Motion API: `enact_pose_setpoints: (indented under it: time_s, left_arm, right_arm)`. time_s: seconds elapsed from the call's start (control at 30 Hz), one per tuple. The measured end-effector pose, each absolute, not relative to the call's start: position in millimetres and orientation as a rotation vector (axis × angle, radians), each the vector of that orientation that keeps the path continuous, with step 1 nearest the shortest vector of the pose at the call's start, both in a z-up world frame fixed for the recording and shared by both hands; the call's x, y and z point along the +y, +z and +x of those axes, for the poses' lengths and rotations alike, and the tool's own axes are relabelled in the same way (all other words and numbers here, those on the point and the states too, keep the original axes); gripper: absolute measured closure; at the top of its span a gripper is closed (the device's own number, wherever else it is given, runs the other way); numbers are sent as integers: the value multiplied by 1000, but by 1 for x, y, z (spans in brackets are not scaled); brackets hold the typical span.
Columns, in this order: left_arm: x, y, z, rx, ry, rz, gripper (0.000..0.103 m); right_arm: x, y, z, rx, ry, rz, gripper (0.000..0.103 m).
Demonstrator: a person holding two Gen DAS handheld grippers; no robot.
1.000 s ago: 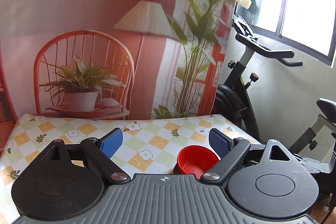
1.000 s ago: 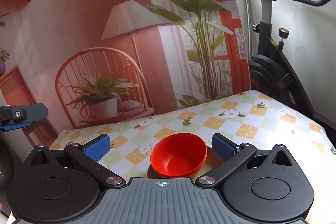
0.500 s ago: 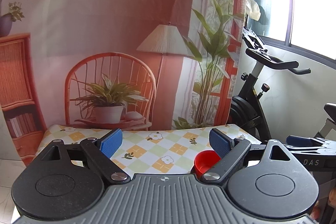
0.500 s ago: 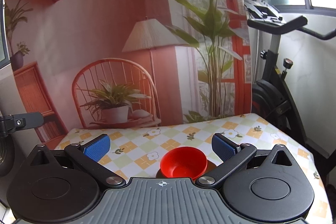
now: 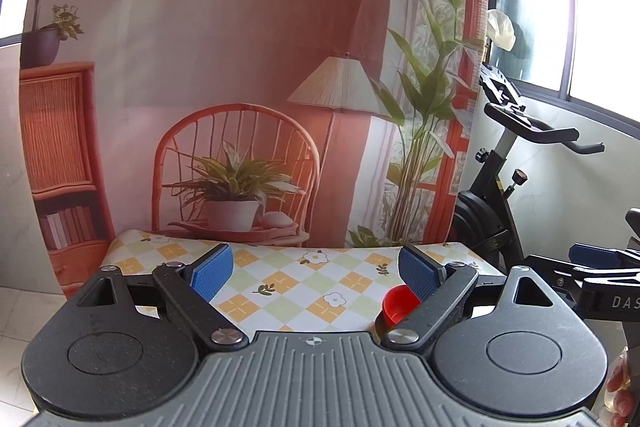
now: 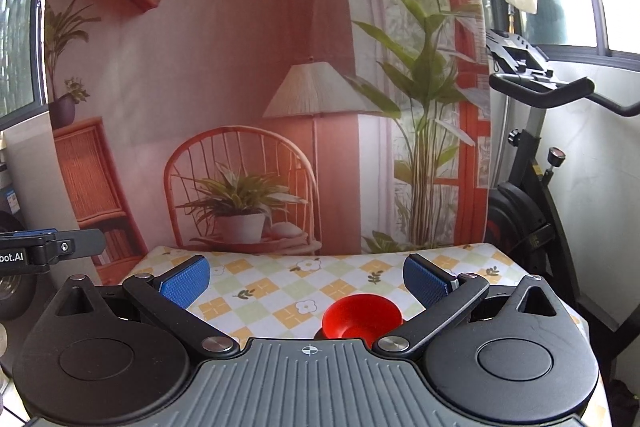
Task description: Organize plates and bowls
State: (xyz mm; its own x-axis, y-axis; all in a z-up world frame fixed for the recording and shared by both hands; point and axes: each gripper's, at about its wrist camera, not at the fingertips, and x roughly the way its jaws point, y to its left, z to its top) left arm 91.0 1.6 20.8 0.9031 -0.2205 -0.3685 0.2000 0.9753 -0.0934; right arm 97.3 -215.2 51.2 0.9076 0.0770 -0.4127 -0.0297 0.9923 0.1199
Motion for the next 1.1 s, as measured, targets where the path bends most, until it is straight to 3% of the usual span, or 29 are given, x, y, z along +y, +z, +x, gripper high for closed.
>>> enact_pose_setpoints:
  time_s: [1.1]
  left_arm:
    - [-2,25,80,383,-168,11,12]
  right_arm:
    - [-219,49,90,417,26,125,0]
